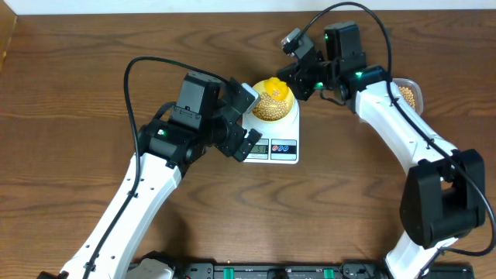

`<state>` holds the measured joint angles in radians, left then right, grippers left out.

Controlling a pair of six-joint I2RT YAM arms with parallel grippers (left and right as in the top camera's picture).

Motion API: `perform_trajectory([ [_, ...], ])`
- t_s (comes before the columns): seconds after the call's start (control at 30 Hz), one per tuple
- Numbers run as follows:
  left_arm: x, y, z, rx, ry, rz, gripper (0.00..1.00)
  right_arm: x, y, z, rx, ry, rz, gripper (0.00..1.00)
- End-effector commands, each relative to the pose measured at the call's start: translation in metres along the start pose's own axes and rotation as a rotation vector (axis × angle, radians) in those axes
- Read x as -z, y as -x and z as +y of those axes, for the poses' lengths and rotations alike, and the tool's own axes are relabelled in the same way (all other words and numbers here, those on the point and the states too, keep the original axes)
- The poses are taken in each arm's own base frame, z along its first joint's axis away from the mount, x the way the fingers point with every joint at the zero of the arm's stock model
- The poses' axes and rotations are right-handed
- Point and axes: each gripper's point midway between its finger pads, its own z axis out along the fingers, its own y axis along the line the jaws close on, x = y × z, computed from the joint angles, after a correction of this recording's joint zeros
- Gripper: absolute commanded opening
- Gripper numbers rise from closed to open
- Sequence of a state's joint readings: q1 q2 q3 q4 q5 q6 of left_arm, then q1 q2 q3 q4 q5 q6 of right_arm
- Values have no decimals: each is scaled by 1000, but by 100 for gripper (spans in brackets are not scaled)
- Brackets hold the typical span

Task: Scoop item into bowl and weigh 50g on scale
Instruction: 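Tilt the yellow scoop over the bowl with the right gripper, pouring soybeans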

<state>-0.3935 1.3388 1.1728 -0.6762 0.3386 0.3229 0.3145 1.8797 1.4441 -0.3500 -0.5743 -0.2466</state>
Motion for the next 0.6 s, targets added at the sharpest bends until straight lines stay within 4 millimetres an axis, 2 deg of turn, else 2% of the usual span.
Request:
perform_trajectory([
  [0.0, -3, -4, -1, -11, -12, 11, 98, -11, -9, 8, 14, 22, 27, 1],
  [0.57, -3, -4, -1, -11, -12, 11, 98, -13, -17, 26, 0, 89, 58, 1],
])
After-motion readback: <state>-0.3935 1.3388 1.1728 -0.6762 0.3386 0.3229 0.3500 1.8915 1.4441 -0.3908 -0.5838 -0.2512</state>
